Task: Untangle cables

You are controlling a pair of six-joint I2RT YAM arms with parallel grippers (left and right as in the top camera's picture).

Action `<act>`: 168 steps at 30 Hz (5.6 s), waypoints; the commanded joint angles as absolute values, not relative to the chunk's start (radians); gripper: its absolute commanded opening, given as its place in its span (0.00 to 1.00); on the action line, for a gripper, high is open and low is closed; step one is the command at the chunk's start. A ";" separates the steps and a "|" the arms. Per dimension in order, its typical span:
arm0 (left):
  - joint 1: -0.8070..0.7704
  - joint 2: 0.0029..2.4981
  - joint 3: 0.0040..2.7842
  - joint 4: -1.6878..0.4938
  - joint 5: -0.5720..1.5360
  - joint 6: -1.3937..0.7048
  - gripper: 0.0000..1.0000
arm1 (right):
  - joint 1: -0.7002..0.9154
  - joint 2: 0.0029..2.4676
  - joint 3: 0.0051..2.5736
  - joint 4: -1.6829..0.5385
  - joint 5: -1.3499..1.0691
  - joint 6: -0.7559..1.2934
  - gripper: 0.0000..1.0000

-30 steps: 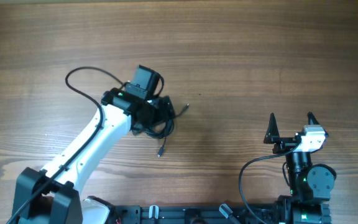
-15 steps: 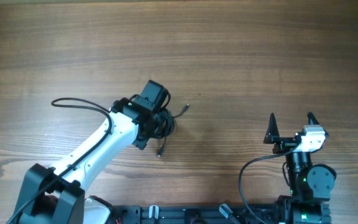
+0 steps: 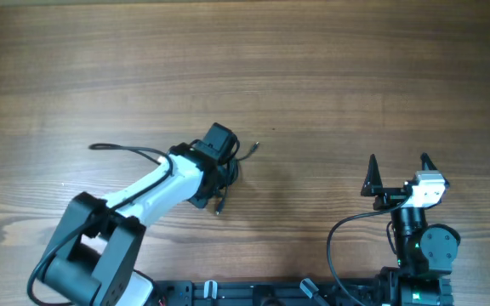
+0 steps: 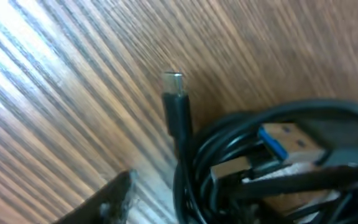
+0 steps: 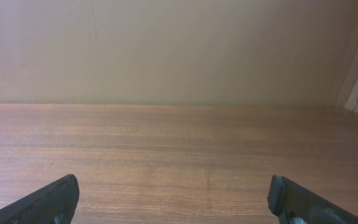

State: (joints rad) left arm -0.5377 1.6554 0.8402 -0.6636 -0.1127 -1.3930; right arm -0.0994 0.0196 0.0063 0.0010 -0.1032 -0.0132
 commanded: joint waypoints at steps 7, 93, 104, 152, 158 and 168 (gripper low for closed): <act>-0.507 1.637 0.877 -0.701 -0.246 -1.252 0.04 | -0.094 0.014 0.005 0.005 -0.093 -0.024 1.00; -0.417 1.180 0.904 -0.736 0.097 -0.396 0.04 | 0.408 1.159 0.204 0.717 -0.548 1.127 0.56; -0.417 1.180 0.904 -0.691 0.288 -0.400 0.04 | 0.422 1.235 0.204 0.741 -0.488 1.236 0.33; -0.463 1.214 0.904 -0.742 0.273 -0.250 0.04 | 0.371 1.240 0.204 0.965 -0.764 0.848 0.93; -0.513 1.214 0.904 -0.741 0.260 -0.213 0.04 | 0.514 1.240 0.204 0.964 -0.687 0.871 0.76; -0.513 1.214 0.904 -0.741 0.261 -0.217 0.04 | 0.589 1.240 0.204 0.949 -0.596 0.902 0.04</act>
